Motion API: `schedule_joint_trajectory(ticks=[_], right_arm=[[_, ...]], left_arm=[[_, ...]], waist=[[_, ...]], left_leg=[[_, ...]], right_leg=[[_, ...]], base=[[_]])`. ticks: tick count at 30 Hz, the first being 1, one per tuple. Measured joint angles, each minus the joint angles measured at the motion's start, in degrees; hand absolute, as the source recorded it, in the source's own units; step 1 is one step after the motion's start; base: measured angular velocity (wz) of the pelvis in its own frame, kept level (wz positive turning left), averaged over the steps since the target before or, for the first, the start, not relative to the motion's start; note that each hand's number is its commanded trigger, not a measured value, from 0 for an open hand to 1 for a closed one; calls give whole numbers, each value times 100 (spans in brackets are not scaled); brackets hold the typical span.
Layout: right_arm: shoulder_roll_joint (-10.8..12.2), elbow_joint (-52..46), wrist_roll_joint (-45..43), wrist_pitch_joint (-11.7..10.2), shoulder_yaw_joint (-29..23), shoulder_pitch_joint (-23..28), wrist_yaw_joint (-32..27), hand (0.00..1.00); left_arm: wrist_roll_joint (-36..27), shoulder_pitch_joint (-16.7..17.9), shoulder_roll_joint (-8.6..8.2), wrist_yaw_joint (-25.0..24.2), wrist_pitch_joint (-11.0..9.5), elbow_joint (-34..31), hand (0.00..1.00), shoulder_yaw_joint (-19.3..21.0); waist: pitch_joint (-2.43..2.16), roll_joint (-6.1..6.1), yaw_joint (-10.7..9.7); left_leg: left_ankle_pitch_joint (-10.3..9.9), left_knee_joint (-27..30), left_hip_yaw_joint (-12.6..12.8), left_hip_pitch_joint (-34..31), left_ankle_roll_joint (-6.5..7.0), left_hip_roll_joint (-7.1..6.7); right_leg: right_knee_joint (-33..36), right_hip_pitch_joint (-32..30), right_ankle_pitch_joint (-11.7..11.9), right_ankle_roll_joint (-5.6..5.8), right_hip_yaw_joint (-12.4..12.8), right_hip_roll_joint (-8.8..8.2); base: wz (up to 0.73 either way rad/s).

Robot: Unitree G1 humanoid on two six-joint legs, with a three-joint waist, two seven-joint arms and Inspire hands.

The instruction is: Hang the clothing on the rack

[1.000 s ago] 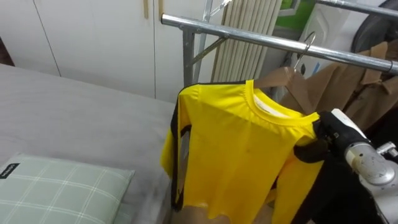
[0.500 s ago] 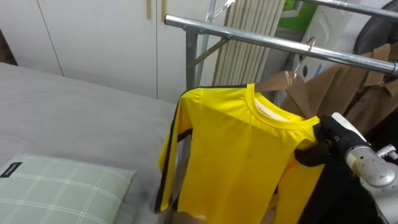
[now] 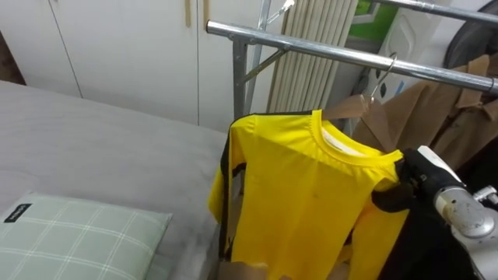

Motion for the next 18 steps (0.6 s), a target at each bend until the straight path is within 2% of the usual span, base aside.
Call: schedule_joint_trajectory(ticks=[18], right_arm=[[44,370,42,-296,19,4,-181,100]], left_arm=[[0,-3,0,17,-13,1,0,-1]], waist=[[7,-1,20]], left_leg=[[-3,-20,-23,37,2,4]], right_leg=[[-51,90,-10,11,4,7]], base=[[0]])
